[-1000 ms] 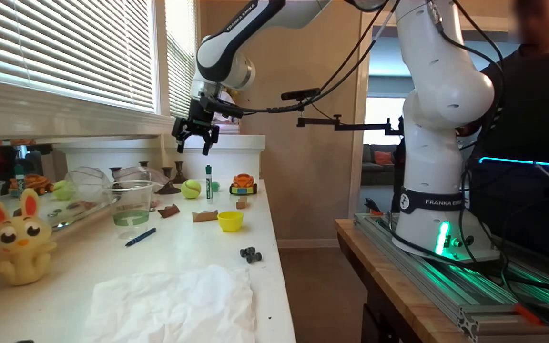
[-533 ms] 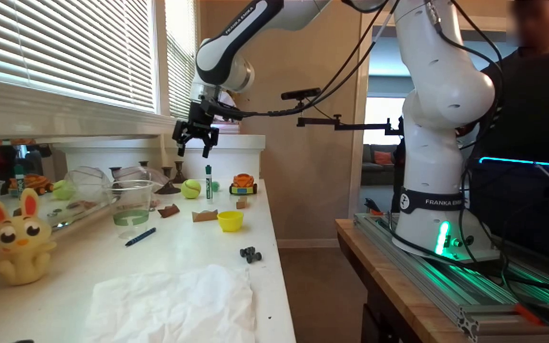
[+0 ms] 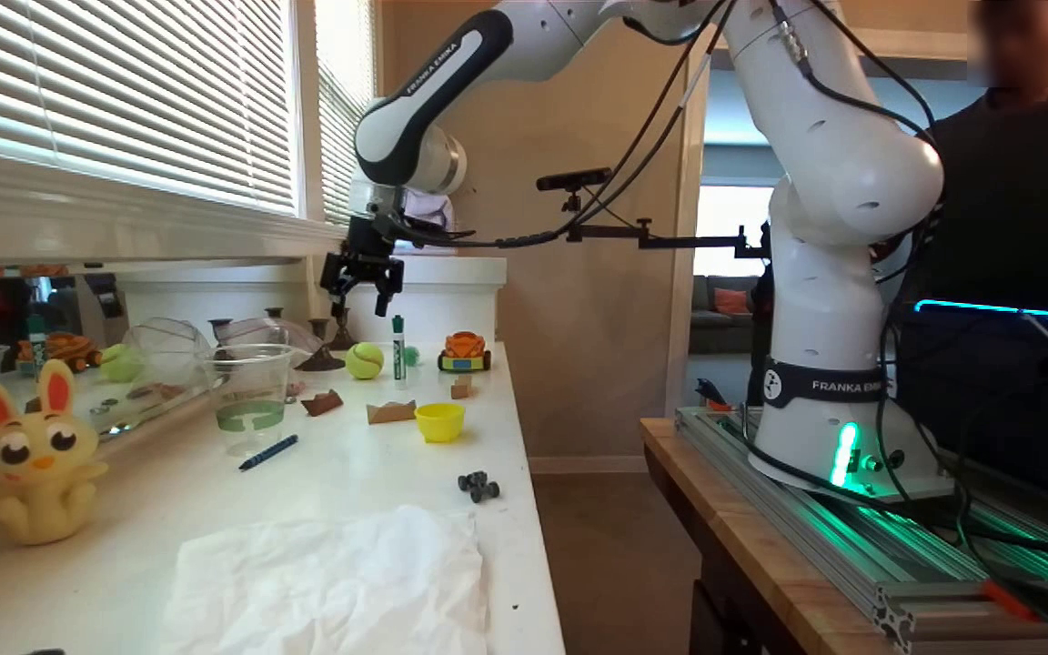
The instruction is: Put the green ball on the candle holder
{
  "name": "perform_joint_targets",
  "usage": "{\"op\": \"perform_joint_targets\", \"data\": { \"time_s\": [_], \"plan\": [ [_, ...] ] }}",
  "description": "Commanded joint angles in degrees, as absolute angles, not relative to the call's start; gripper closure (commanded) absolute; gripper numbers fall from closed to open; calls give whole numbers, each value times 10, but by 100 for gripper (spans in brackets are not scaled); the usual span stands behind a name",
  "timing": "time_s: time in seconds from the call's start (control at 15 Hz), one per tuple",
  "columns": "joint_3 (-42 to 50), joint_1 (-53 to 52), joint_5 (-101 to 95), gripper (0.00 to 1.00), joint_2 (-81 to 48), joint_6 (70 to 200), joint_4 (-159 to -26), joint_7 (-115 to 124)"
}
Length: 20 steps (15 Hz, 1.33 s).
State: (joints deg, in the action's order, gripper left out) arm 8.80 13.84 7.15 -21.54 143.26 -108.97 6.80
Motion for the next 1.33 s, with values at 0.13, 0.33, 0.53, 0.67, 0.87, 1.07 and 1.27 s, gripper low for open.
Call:
{"op": "perform_joint_targets", "data": {
  "time_s": [0.13,0.33,0.53,0.67,0.87,1.07,1.27],
  "plan": [
    [93,138,62,0,-266,1386,-1030,51],
    [99,135,49,0,-278,1367,-1016,54],
    [103,133,41,0,-284,1352,-1008,53],
    [105,131,33,0,-286,1344,-1005,54],
    [107,127,20,0,-288,1348,-1010,54],
    [106,125,13,0,-293,1361,-1014,54],
    [107,122,5,0,-299,1362,-1014,56]
  ]
}}
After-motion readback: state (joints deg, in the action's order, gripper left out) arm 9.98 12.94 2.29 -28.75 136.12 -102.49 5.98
